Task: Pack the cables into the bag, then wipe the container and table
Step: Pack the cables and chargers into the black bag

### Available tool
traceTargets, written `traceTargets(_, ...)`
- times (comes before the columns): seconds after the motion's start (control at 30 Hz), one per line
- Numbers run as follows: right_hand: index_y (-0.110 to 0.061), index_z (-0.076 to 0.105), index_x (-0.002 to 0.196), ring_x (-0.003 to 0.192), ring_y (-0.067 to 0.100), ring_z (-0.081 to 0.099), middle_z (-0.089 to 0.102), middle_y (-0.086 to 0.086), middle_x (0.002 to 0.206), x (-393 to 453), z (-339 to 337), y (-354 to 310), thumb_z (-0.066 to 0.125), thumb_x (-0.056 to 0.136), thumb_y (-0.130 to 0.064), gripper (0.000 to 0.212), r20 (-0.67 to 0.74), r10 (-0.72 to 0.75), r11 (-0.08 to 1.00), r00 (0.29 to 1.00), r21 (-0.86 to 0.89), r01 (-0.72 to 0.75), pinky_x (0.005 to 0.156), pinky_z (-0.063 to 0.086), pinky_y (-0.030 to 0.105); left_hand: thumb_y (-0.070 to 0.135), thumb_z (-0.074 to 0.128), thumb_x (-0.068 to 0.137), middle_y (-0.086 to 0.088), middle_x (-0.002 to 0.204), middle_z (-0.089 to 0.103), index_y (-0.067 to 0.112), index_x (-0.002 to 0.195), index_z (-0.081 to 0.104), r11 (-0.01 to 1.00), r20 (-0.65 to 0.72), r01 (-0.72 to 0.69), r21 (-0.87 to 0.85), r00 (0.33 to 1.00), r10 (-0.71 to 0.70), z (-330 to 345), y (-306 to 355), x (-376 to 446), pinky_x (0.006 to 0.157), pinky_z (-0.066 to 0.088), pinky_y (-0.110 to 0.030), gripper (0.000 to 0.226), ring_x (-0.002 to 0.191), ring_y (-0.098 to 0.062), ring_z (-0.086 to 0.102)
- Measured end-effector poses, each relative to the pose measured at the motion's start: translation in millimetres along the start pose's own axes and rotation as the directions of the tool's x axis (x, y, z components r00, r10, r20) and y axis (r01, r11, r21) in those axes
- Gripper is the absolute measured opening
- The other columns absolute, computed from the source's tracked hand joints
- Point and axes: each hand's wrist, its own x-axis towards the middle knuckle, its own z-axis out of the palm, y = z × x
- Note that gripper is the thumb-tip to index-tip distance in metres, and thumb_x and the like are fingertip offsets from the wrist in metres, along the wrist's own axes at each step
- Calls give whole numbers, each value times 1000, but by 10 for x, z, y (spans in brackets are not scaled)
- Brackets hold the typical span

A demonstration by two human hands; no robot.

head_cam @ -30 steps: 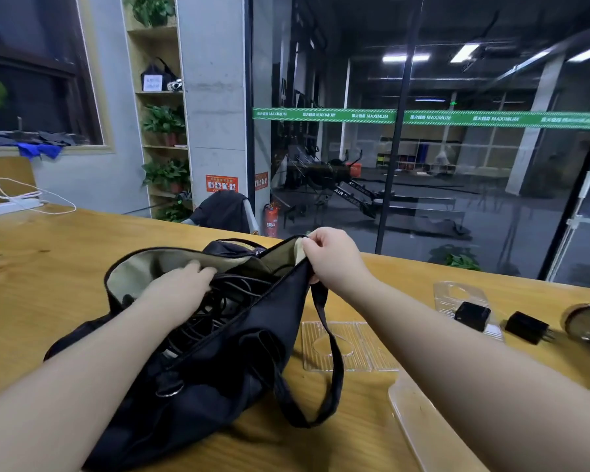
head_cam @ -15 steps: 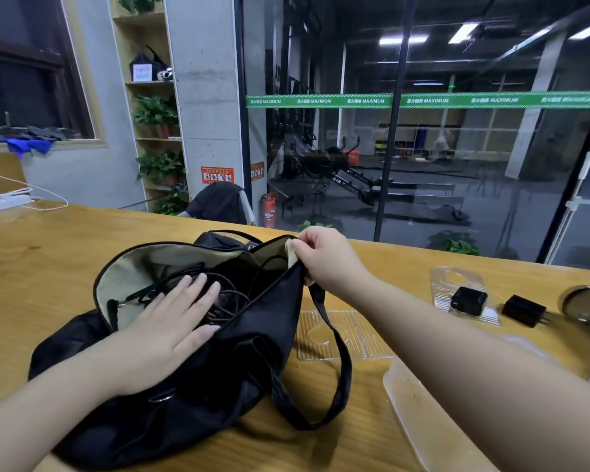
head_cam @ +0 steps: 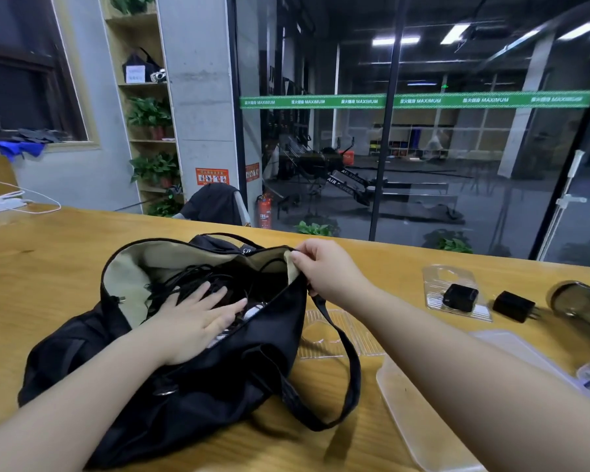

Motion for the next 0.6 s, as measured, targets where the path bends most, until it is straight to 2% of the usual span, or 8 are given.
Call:
traceTargets(0.07,-11,61,88,53,14,51,56,-1,67,-40,-11,44,48,99,-25,22,16,18,1000,1000,17,-19,56,49,32,83,-27,52,18,155,6,63,131,19,991,-91,10,-130,996,-22,-57,80,11,114,-9,-41,94,140,-1,-9)
traceTargets(0.13,-10,63,93,51,13,51,57,-1,68,-74,-33,75,48,99,-26,22,25,30,999,999,30,-31,52,47,27,87,-26,48,18,154,13,55,133,29,976,-180,13,-217,982,-53,-128,212,2,114,-12,-36,107,140,1,-5)
traceTargets(0.2,-10,64,99,52,12,53,58,-1,70,-97,-63,88,48,98,-25,22,32,41,998,999,39,-42,50,47,24,89,-27,43,18,154,13,49,137,31,981,-237,6,-195,970,-54,-198,403,-52,114,-13,-36,117,142,-4,-6)
traceTargets(0.3,-9,65,105,63,14,59,63,2,81,-127,-109,83,49,98,-25,24,69,50,996,996,73,-55,55,53,27,92,-20,43,19,155,8,48,135,36,994,-257,-51,-94,966,25,-258,709,-135,111,-18,-44,117,142,-10,-17)
traceTargets(0.37,-11,65,109,73,15,63,67,4,90,-156,-154,90,49,98,-26,25,101,49,995,994,80,-57,62,56,29,94,-5,51,18,155,8,48,132,42,996,-245,-74,58,966,87,-229,848,-144,109,-19,-49,104,142,-13,-18)
traceTargets(0.4,-12,65,109,74,14,64,68,4,91,-173,-184,104,49,98,-26,25,116,49,995,992,83,-59,64,57,29,90,8,63,17,155,10,46,128,47,992,-244,-60,115,966,87,-212,896,-136,109,-18,-51,88,142,-15,-17)
traceTargets(0.5,-13,64,107,73,11,64,69,0,90,-228,-324,194,47,99,-24,22,113,61,992,992,100,-73,65,55,26,62,38,87,15,153,20,43,116,59,994,-320,15,105,947,20,-174,1007,-95,109,-15,-52,41,144,-18,-7)
traceTargets(0.6,-16,63,107,76,10,64,69,-4,89,-280,-506,357,46,99,-23,20,55,87,995,995,40,-89,67,54,24,45,46,91,10,153,21,39,131,46,995,-440,57,80,898,-16,-91,1088,-16,111,-11,-50,40,144,-17,-2)
